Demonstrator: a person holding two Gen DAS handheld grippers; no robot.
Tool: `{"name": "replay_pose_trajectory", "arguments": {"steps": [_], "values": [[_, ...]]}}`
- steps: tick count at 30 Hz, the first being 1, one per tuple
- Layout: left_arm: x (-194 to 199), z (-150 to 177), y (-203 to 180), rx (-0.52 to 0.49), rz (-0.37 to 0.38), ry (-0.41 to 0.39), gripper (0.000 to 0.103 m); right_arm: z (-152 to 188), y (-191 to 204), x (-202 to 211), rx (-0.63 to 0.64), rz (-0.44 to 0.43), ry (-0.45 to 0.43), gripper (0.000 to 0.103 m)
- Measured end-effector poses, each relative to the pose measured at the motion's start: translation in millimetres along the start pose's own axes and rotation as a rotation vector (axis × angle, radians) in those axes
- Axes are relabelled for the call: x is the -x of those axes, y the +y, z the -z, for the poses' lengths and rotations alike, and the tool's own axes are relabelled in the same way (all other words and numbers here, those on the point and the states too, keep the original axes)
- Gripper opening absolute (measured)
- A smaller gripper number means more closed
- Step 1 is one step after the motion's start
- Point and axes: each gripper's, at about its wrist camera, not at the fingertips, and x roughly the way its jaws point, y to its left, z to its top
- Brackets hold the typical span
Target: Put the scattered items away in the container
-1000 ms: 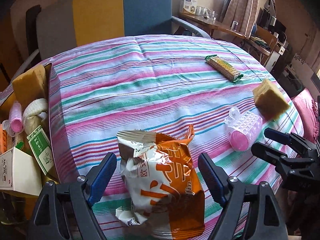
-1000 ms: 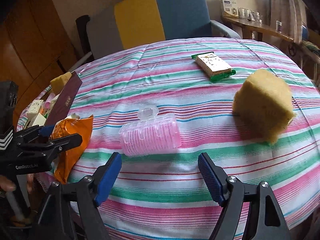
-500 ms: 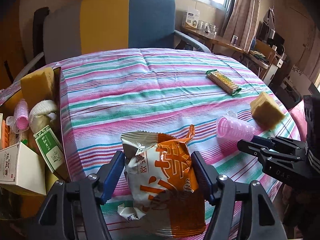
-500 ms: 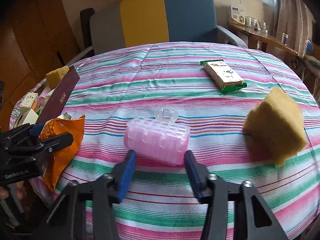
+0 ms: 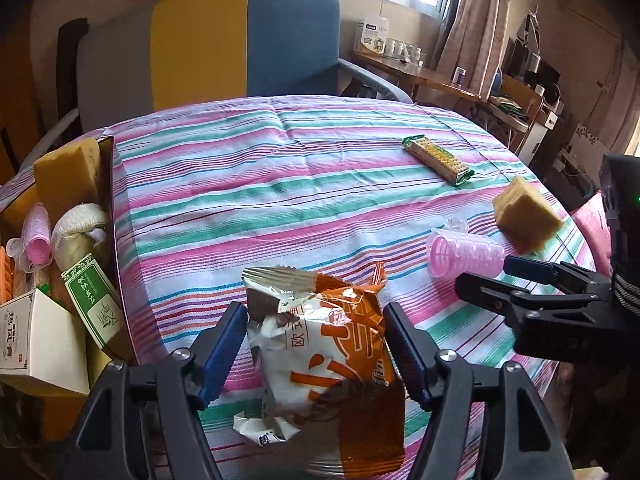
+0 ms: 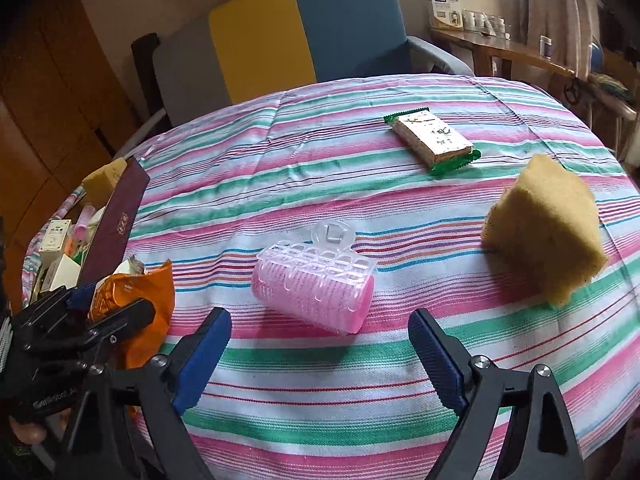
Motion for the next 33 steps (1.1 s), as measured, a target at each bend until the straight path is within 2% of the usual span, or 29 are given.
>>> {"name": "replay_pose_trajectory", "arguments": {"steps": [4,6,9,14,19,22,25,27,33], "values": [[-2.5,-0.8,-1.2,-0.03,-0.003,0.001,0.071,-6.2,10.5,-13.0,-0.016,0.044,0.002,0.087],[-2.7,0.3,-1.9,-0.042,-0.003,-0.007,0.071,-9.1,11.7,-19.0,-0.02,0.066,0.016,0.07],[-1.2,1.0,0.2,-0.036,0.0,-0.023,0.07,-9.4,9.8,-18.7,-0.009,0.079,0.01,0.069],[4.8,-0.9,11.0,0.025,0.033,-0.043,0.057,-0.6,-2.6,-11.2,-0.001,0.057,0.004,0.069],[12.7,1.2,12.2,0.056,0.065,-0.054,0.055,7.5,-5.3,-3.2,0.01,0.016,0.003,0.069],[14.8,2.6,7.6,0.04,0.066,-0.056,0.055,10.9,-1.6,-0.9,0.022,-0.007,0.002,0.069],[10.0,4.3,0.0,-0.003,0.068,-0.023,0.055,13.3,3.5,-1.6,0.043,-0.008,0.004,0.069],[6.8,4.0,-9.6,-0.066,0.057,-0.005,0.057,14.5,5.2,-1.0,0.052,-0.006,0.003,0.069],[4.4,4.1,-9.8,-0.092,0.057,0.06,0.068,17.5,3.7,-0.1,0.054,-0.011,0.004,0.069]]}}
